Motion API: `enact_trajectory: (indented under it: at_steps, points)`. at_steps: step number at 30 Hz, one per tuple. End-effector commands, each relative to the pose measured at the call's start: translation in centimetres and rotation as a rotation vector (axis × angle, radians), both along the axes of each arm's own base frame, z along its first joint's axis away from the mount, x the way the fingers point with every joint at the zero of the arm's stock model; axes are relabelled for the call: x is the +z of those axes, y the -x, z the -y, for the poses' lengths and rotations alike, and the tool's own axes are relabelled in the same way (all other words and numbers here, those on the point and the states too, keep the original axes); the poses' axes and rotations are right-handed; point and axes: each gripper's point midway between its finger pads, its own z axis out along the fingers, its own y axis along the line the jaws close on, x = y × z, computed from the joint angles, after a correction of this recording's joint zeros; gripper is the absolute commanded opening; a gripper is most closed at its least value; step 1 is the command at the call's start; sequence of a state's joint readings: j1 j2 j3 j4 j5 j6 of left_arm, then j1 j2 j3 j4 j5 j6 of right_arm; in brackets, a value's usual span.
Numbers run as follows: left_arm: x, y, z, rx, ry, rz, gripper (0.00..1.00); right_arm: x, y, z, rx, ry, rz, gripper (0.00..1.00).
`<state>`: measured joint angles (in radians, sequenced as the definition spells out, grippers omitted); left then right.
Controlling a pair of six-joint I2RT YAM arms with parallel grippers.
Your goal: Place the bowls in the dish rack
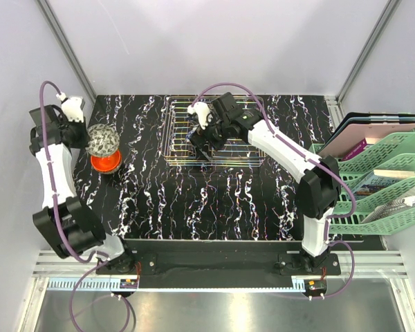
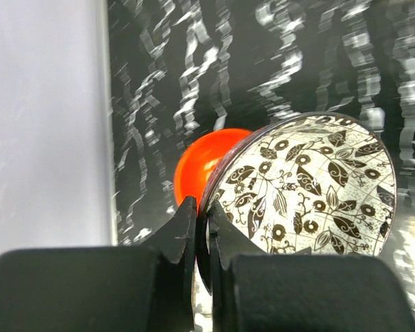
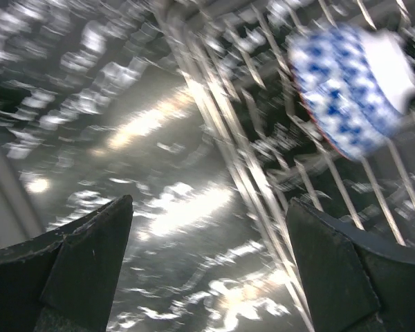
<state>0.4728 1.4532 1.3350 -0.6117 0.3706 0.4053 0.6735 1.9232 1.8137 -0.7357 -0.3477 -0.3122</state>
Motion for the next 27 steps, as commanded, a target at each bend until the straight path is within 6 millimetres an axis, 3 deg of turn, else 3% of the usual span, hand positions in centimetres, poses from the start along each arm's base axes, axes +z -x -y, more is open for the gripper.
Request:
enact_trajectory:
  at_steps: [1, 4, 10, 15, 16, 24, 27]
  points:
    - [5.9, 0.1, 5.2, -0.188, 0.118, 0.183, 0.00, 8.4, 3.1, -2.3, 0.104, -0.294, -0.106, 1.00]
    - [6.1, 0.5, 9.0, -0.313, 0.182, 0.199, 0.00, 10.6, 5.2, -3.1, 0.182, -0.396, -0.213, 1.00]
    - [6.9, 1.8, 17.2, -0.585, 0.280, 0.219, 0.00, 12.9, 8.1, -3.8, 0.280, -0.538, -0.395, 1.00]
    - [8.4, 2.9, 22.8, -0.772, 0.386, 0.224, 0.00, 15.1, 7.7, -3.5, 0.278, -0.682, -0.533, 0.99]
    - [8.6, 3.3, 24.2, -0.816, 0.403, 0.220, 0.00, 14.5, 7.6, -3.4, 0.264, -0.686, -0.559, 1.00]
    - [9.5, 5.0, 29.5, -0.983, 0.412, 0.223, 0.00, 14.9, 6.4, -3.4, 0.219, -0.778, -0.628, 1.00]
    - [9.6, 5.5, 30.7, -1.016, 0.406, 0.226, 0.00, 14.8, 6.3, -3.4, 0.223, -0.804, -0.664, 1.00]
